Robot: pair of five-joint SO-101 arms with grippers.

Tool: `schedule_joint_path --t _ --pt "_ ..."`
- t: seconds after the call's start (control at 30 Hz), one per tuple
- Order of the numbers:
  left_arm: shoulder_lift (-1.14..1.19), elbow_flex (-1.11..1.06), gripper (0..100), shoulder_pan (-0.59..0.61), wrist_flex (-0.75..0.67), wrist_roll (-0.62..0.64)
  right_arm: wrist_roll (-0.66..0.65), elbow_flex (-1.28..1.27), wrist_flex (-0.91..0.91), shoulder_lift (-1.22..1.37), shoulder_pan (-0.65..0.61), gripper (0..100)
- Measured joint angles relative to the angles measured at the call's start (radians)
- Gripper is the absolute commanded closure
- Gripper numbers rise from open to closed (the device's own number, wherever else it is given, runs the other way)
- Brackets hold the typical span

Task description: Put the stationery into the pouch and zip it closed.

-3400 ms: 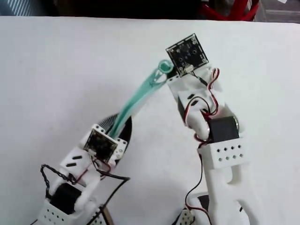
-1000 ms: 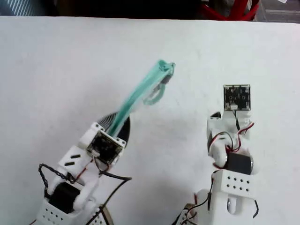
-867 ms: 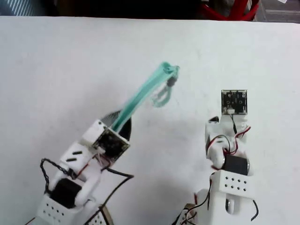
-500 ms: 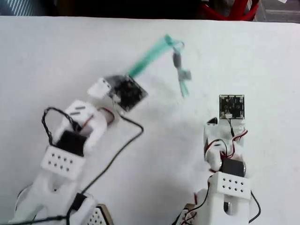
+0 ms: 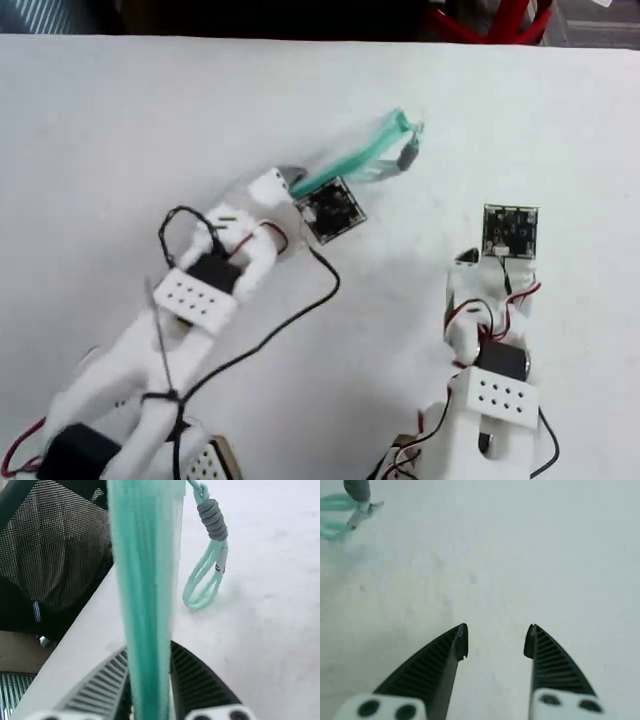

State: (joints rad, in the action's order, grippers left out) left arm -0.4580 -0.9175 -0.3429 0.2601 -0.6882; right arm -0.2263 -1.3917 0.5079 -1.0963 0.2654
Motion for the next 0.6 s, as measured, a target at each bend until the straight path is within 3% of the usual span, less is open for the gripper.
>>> schedule_joint_path --t 0.1,0.23,0.37,0.6 --pt "0.078 0.028 97 -0.005 -0.04 -0.002 0.0 0.0 -0.003 0.0 0.003 81.8" --pt "0.135 0.048 86 -0.026 -0.049 0.0 0.0 0.0 -0.003 0.0 0.003 81.8" --pt "0.169 0.058 83 -0.038 -0.043 0.115 0.0 0.0 -0.003 0.0 0.003 81.8" --pt "0.172 0.152 83 -0.034 0.147 0.218 0.0 0.0 -0.003 0.0 0.003 81.8"
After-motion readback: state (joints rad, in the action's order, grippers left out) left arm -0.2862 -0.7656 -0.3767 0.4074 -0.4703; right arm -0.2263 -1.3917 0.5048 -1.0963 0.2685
